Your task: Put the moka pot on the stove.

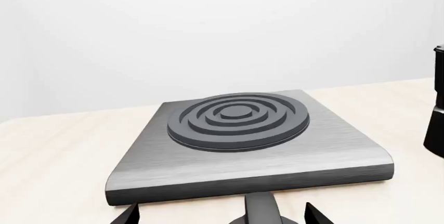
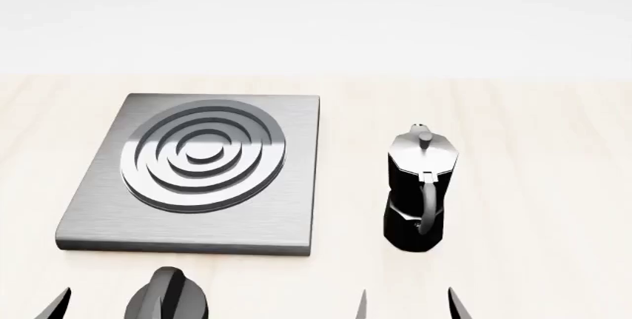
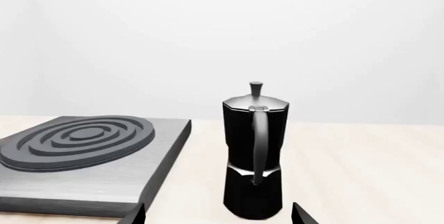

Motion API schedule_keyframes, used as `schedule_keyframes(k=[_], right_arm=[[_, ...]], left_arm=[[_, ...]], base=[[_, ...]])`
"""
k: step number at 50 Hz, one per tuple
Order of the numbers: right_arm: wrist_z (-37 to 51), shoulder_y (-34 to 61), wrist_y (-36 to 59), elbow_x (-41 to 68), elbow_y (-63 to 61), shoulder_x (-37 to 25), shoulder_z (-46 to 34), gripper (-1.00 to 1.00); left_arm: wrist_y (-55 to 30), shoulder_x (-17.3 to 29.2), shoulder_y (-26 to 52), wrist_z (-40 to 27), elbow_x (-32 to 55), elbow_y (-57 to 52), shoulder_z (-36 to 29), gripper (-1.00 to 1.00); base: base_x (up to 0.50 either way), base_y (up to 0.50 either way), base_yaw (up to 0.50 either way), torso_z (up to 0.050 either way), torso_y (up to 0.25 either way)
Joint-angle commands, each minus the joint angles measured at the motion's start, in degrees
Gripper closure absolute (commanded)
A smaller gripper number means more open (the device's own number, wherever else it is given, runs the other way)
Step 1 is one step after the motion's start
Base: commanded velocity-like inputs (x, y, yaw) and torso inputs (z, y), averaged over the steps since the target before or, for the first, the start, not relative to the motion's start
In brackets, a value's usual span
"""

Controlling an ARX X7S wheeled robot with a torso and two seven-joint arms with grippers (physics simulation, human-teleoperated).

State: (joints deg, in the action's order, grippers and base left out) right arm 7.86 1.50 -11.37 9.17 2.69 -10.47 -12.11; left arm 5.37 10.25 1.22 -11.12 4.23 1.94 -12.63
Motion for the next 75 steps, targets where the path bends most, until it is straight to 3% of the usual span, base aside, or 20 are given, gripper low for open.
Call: schedule_keyframes(k=[1,75], right_arm=[[-0.4,-0.5,-0.8,-0.5,-0.3,-0.1,-0.1,-1.00],[0.8,0.1,-2.0,0.3,-0.3,-1.9,-3.2,-1.00]], left_arm=[[3.7,0.2,0.2,1.5,0.4,1.3,-0.3,-1.00],[3.8,1.8,0.6,-0.3,1.9,1.4,-2.5,-1.00]], base=[[0.00,0.00,0.00,0.000,0.000],[0.00,0.08,0.00,0.000,0.000]])
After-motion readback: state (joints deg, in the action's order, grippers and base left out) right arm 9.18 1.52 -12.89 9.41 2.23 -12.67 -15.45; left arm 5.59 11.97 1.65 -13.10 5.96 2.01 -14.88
